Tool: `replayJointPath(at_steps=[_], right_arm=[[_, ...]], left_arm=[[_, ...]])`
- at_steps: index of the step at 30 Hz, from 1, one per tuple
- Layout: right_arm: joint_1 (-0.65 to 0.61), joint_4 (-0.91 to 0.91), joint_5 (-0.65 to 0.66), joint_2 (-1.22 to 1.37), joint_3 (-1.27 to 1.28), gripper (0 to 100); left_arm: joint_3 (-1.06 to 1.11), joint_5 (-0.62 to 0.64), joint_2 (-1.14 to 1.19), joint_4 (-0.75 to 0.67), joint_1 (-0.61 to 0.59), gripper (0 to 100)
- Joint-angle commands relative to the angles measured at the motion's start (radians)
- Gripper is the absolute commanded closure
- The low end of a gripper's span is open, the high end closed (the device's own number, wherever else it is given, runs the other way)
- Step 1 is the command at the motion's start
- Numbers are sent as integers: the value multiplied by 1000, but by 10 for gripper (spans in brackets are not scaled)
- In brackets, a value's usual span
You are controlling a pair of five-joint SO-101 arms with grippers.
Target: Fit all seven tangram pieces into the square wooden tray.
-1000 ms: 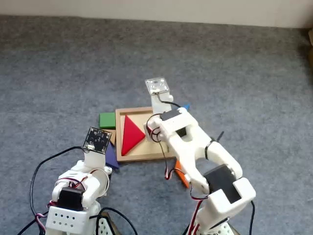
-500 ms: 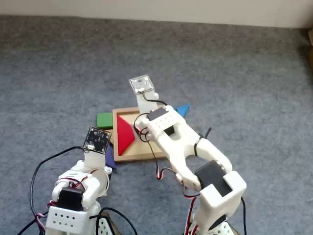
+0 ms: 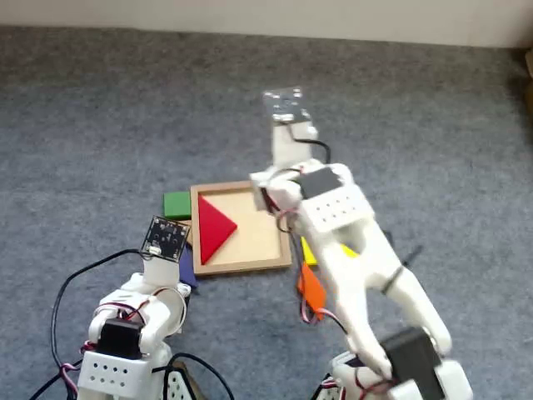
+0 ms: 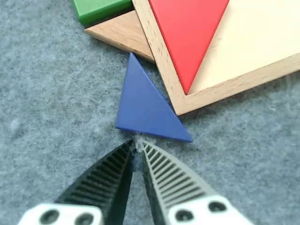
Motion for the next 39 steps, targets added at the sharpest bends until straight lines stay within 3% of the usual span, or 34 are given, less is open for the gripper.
replayJointPath(at_steps=[1,5,10,12,16,23,32,39], right_arm=[[19,79,129,-113,85,990],[74,93,175,-136,182,965],[134,99,176,-136,236,762],[133,99,189,-136,257,722],[110,93,302,-134,288,719],[107,91,318,-120,295,717],[108,53,319,165,217,717],[111,50,448,222,202,717]], left_arm=[[19,-6,-42,5,-5,990],[19,-6,-42,5,-5,990],[19,-6,-42,5,-5,990],[19,-6,-42,5,-5,990],[19,-6,-42,5,-5,990],[19,-6,-42,5,-5,990],[19,-6,-42,5,-5,990],[19,-6,-42,5,-5,990]])
